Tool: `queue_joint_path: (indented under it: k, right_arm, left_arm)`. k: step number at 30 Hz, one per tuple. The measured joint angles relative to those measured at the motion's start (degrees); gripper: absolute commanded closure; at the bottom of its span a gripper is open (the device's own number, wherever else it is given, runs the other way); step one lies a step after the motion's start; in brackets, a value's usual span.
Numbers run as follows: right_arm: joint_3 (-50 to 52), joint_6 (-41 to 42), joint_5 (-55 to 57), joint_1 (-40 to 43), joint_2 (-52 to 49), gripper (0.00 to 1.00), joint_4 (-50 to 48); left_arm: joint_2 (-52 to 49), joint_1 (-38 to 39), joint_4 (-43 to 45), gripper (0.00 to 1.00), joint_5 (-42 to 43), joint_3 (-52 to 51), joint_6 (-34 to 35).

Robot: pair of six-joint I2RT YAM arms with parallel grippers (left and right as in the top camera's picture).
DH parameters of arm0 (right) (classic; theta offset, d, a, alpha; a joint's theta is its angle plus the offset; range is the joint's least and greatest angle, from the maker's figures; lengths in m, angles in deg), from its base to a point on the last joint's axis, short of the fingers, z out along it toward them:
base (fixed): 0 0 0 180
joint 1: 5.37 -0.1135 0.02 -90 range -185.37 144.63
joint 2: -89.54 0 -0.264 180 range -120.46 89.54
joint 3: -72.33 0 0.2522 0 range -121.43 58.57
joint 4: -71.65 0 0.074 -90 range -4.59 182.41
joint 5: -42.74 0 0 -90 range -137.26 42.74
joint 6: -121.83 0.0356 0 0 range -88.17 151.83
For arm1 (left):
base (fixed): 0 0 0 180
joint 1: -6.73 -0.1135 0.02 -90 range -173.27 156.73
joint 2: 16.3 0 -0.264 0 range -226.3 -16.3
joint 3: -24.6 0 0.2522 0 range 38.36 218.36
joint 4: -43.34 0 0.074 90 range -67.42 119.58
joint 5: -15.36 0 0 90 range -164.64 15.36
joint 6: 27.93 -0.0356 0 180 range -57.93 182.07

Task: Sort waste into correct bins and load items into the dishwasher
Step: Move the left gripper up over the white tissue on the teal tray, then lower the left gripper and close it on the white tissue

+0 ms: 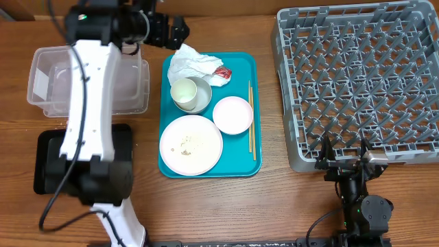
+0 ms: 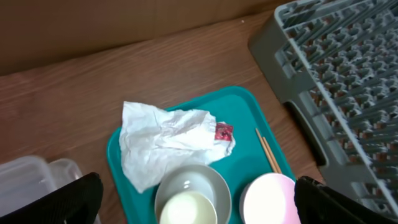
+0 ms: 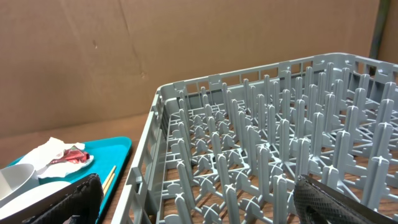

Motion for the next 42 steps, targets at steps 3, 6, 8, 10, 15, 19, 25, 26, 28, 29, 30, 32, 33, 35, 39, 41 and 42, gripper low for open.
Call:
queue_joint_path:
  k: [3,6,8,10,15,19,25,26,28,29,30,32,33,35,39,41,42]
  right_arm:
    - [0.0,0.02,0.0,-0.02,0.0,0.0,-0.02]
    - [0.0,0.0,-0.02,-0.02,0.0,0.0,0.0]
    - [0.0,0.02,0.0,-0.02,0.0,0.0,-0.04]
    - [0.0,0.02,0.0,-0.02,0.0,0.0,-0.04]
    - [0.0,0.0,0.0,-0.02,0.0,0.0,0.0]
    - [0.0,0.0,0.0,0.0,0.0,0.0,0.02]
    - [0.0,0.0,0.0,-0.02,0.0,0.0,-0.02]
    - [0.0,0.0,0.0,-0.02,0.0,0.0,-0.04]
    - [0.0,0.0,-0.02,-0.02,0.0,0.0,-0.04]
    - [0.0,0.0,0.0,-0.02,0.0,0.0,-0.02]
    - [0.0,0.02,0.0,-0.02,0.0,0.0,0.0]
    - [0.0,0.02,0.0,-0.02,0.0,0.0,0.0]
    - [0.0,0.0,0.0,-0.02,0.0,0.0,0.0]
    - [0.0,0.0,0.0,-0.02,0.0,0.0,0.0]
    - [0.0,0.0,0.0,-0.02,0.0,0.0,0.0]
    - [0.0,0.0,0.02,-0.02,0.0,0.0,-0.02]
    - [0.0,0.02,0.0,-0.02,0.0,0.0,-0.02]
  left_arm:
    - [-4.15,0.57,3.3,0.0,-0.13,0.0,0.0]
    - [-7.91,1.2,5.6,0.0,-0.24,0.0,-0.02]
    - [-10.32,1.73,6.25,0.03,-0.33,0.0,-0.07]
    - [-12.48,2.29,6.49,0.08,-1.11,0.0,-0.07]
    - [-17.03,3.96,6.12,0.11,-7.04,0.0,-0.26]
    - [-19.17,5.22,5.49,0.14,-12.87,0.0,-1.01]
    - [-19.56,6.03,5.33,0.16,-16.09,0.0,-2.84]
    - [-19.56,6.03,5.2,0.16,-16.2,0.0,-2.89]
    - [-19.69,6.03,4.79,0.16,-16.44,0.0,-3.26]
    - [-19.85,6.03,4.63,0.15,-16.61,0.0,-3.34]
    - [-20.09,6.03,4.55,0.14,-16.63,0.0,-3.52]
    - [-21.07,6.03,4.48,0.13,-16.87,0.0,-3.93]
    - [-21.66,6.03,4.46,0.13,-17.05,0.0,-3.98]
    - [-23.21,6.03,4.46,0.13,-17.27,0.0,-4.17]
    - [-26.03,6.03,4.13,0.15,-17.68,0.0,-4.33]
    - [-26.69,6.03,4.31,0.21,-17.7,0.0,-4.31]
    - [-26.75,6.03,4.33,0.27,-17.7,0.0,-4.28]
